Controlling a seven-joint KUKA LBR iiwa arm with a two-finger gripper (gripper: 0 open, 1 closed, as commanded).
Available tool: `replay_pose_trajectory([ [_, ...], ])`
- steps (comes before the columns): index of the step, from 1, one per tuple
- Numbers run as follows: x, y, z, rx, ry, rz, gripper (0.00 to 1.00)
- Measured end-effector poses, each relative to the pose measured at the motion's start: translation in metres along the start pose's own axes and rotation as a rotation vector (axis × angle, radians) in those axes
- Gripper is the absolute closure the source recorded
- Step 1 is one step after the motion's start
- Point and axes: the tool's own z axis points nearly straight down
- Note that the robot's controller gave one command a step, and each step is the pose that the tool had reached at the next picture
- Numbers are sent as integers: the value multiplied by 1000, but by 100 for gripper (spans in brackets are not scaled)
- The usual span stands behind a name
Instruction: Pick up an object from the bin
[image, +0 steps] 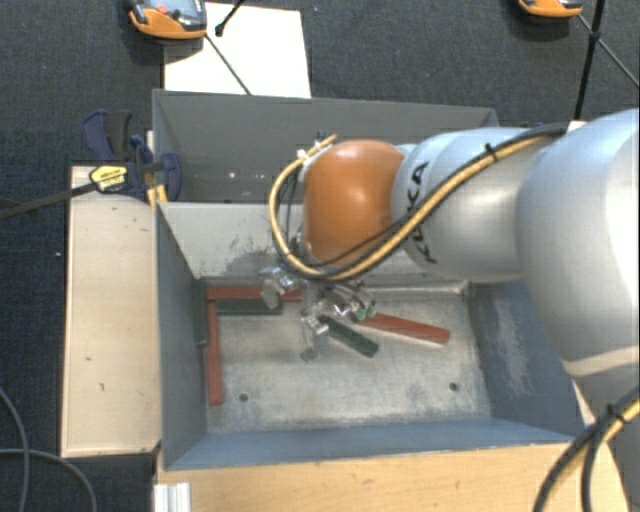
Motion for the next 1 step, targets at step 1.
replay_pose_trajectory([
  [1,-12,16,-7,2,-1,-10,0],
])
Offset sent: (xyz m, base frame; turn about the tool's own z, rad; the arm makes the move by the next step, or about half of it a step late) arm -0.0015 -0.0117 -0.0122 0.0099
